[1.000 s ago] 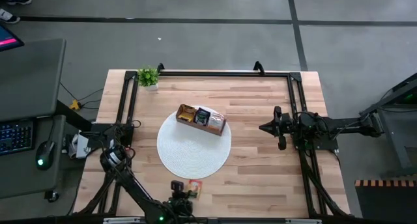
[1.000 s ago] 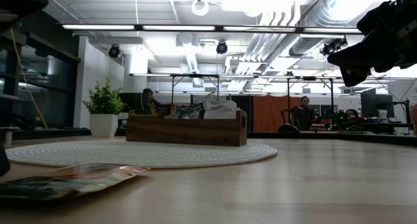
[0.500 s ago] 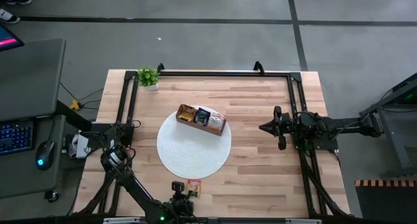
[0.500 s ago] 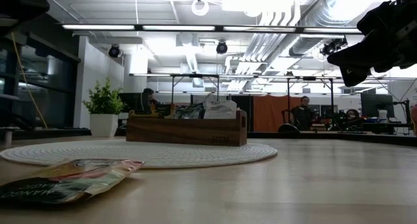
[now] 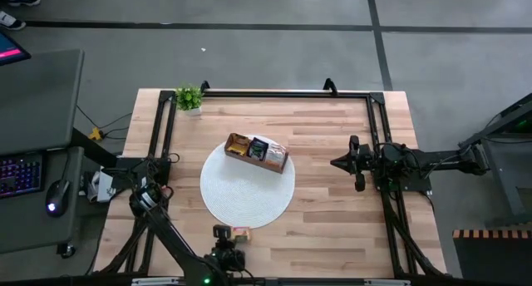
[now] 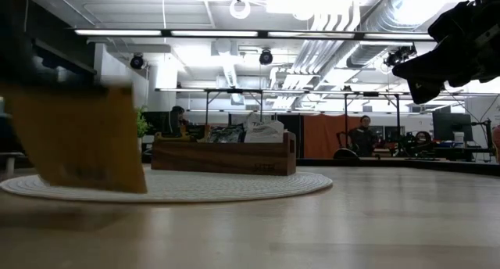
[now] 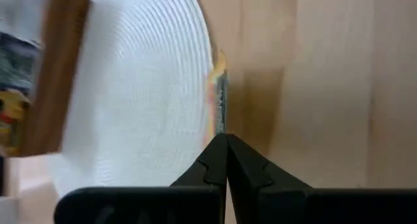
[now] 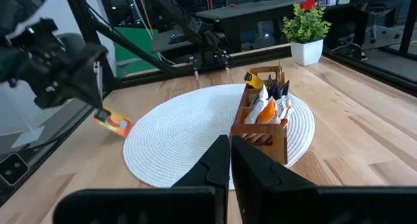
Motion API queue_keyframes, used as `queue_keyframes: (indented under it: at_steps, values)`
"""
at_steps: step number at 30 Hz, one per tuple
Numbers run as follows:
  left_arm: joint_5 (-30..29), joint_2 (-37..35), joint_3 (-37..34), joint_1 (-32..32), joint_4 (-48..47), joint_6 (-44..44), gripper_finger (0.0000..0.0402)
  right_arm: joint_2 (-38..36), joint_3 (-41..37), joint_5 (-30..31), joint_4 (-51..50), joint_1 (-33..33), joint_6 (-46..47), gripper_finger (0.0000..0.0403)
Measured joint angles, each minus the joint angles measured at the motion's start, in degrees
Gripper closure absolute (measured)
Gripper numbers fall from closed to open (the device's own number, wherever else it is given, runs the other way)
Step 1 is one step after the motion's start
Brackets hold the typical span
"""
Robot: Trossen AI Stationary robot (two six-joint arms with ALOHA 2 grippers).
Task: Pick & Place Tea
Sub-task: Put the orange tea bag into the left section of the wooden organizer
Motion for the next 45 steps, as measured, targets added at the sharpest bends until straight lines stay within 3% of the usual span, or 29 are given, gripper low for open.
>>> queue_keyframes:
  at_steps: [7,16,33,38,45]
  values:
    - [-4.12,-0.2,9.19,0.53,-12.36,-2.77,0.0401,0.05,-0.02,0.0,0.0,-0.01,0.0,0.0391]
    - [-4.77,-0.27,11.7,4.2,-12.1,-2.66,0.0401,0.03,0.0,0.0,0.0,0.0,0.02,0.0391]
    - [-7.12,-0.28,23.95,23.12,-12.07,4.8,0.0401,0.03,-0.02,0.0,0.0,0.0,0.0,0.0391]
    - [-7.47,-3.71,22.83,27.34,-12.1,4.72,0.0401,0.03,-0.02,0.0,0.0,0.0,0.02,0.0391]
    - [-8.43,-10.99,14.3,33.06,-12.14,3.54,0.0401,0.03,-0.01,0.0,0.0,-0.01,0.0,0.0391]
